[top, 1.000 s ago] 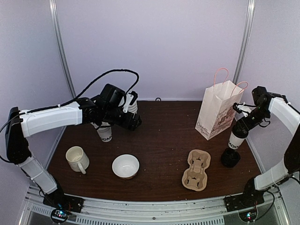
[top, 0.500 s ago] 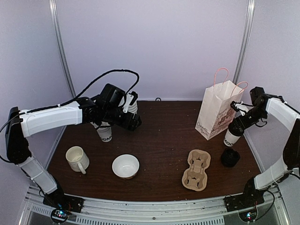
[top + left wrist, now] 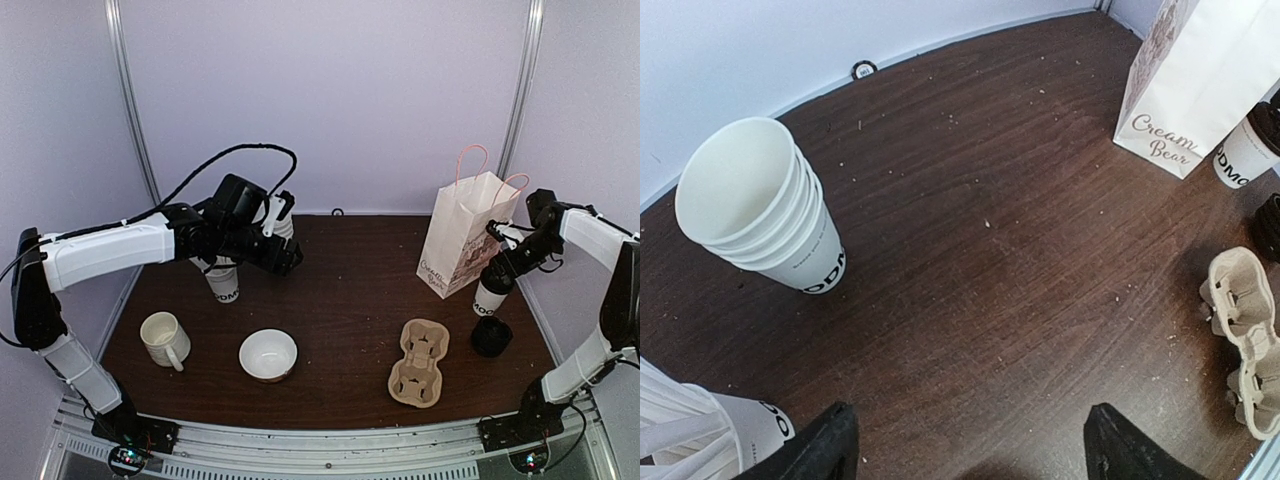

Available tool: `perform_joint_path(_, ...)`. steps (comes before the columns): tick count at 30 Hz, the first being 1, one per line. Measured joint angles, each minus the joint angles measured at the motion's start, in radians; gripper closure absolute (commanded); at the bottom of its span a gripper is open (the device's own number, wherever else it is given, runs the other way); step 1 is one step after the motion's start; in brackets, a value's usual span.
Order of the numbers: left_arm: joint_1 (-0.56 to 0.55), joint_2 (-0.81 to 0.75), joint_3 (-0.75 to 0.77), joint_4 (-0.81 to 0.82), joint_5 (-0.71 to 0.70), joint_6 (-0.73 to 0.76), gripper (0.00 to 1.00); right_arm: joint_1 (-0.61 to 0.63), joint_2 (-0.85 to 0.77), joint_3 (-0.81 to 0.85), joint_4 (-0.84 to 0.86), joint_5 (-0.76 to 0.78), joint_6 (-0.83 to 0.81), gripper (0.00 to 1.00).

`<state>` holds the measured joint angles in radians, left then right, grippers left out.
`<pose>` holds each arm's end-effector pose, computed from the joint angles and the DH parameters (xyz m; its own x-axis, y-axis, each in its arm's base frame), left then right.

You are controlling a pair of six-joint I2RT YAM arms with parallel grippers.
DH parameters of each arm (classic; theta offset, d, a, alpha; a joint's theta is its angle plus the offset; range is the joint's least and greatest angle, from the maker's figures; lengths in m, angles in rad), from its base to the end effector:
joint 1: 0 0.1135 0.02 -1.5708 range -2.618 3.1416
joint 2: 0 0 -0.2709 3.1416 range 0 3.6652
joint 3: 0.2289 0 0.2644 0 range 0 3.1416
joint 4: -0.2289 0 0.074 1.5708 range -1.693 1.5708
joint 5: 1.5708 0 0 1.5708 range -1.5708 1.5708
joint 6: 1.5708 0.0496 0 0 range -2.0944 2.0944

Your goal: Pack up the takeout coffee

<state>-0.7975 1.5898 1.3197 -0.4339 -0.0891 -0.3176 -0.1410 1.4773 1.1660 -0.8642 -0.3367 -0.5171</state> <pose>0.2710 -0.2713 0.2936 -0.6373 0.2076 -0.7421 0.4909 0.8517 -0.1833 0.3040 -0.0266 0.2500 -0.7976 -0.3581 -0.4855 -0.4459 0.8920 0.0747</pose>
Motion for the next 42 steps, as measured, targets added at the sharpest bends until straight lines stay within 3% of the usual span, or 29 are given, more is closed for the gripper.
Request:
perform_joint_path(10,0.000,-0.024,0.086,-0.200,-0.008,0.089,0.31,0.011,-0.133,0.002,-0.053,0.001,0.013,0.05)
perform_joint_path(18,0.006,-0.013,0.237,-0.430,-0.049,0.193,0.57,0.024,-0.220,0.014,-0.102,-0.014,0.061,0.16)
perform_joint_path(23,0.070,0.189,0.517,-0.492,-0.024,0.223,0.52,0.076,-0.231,0.014,-0.119,-0.082,0.069,0.18)
perform_joint_path(27,0.126,0.371,0.719,-0.524,0.003,0.234,0.54,0.122,-0.250,0.003,-0.136,-0.188,0.055,0.22)
perform_joint_path(35,0.224,0.539,0.874,-0.547,0.114,0.230,0.55,0.150,-0.262,-0.039,-0.169,-0.429,-0.003,0.25)
perform_joint_path(42,0.240,0.640,1.016,-0.564,0.153,0.229,0.59,0.170,-0.262,-0.053,-0.175,-0.499,-0.011,0.25)
